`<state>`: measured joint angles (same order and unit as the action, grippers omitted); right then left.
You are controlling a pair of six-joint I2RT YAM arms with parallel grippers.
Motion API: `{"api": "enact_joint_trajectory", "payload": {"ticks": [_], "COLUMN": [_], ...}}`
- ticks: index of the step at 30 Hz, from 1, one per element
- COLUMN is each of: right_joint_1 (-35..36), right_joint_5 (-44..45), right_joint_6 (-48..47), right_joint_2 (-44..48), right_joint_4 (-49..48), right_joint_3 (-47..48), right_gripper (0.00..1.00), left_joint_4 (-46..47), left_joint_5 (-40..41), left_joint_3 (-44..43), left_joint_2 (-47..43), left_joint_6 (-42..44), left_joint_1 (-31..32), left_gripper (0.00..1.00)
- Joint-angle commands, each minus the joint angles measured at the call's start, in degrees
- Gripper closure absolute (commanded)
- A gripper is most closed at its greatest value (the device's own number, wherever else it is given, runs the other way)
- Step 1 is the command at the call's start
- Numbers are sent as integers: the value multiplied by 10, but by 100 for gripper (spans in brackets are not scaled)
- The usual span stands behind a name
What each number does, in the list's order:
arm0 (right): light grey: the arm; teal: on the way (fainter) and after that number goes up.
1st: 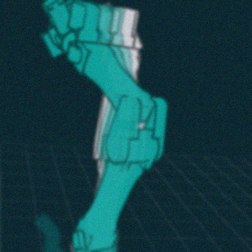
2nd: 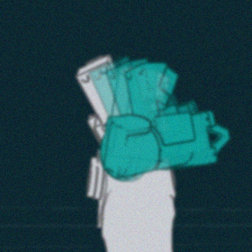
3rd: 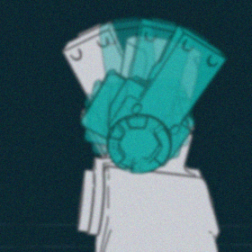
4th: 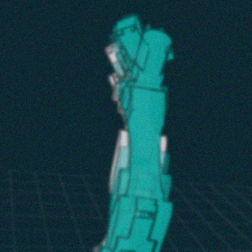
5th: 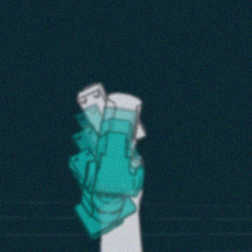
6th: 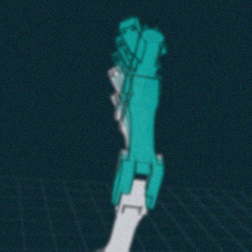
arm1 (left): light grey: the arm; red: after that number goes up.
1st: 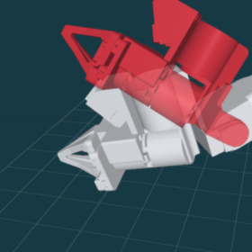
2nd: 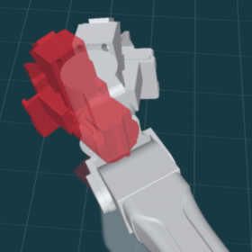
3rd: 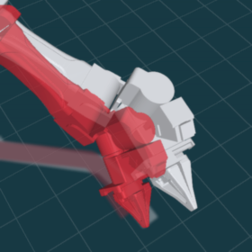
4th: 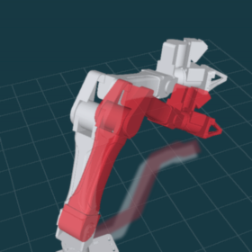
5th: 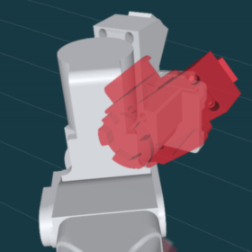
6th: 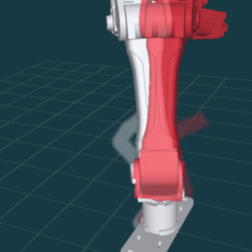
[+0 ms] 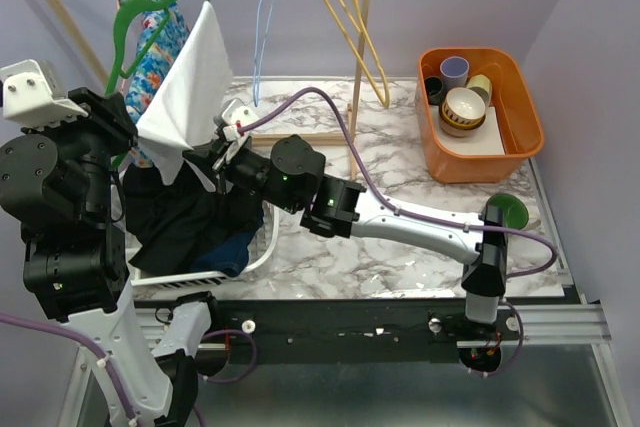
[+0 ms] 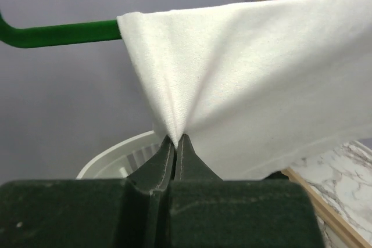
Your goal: Remove the skirt from the hanger
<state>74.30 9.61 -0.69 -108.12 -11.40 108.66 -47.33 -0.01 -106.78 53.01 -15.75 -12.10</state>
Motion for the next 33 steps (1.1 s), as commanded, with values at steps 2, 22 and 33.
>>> {"api": "enact_joint_trajectory", "payload": {"ticks": [2, 22, 33], "right_joint_1": [4, 6, 9], "right_joint_5": [-56, -229, -298], "right_joint_6": [5, 16, 12], "right_joint_2": [51, 181, 186], "right_joint_4": [-16, -85, -45], "right_joint_3": [-48, -291, -307], "right_gripper": [99, 99, 99], "left_joint_4": [70, 109, 141], "left_joint_5": [90, 156, 205], "left_joint_3": [14, 10, 23], "left_joint_2": [2, 21, 25], "left_joint_6": [37, 60, 85], "left_joint_1": [1, 1, 1], "left_gripper": [100, 100, 100]}}
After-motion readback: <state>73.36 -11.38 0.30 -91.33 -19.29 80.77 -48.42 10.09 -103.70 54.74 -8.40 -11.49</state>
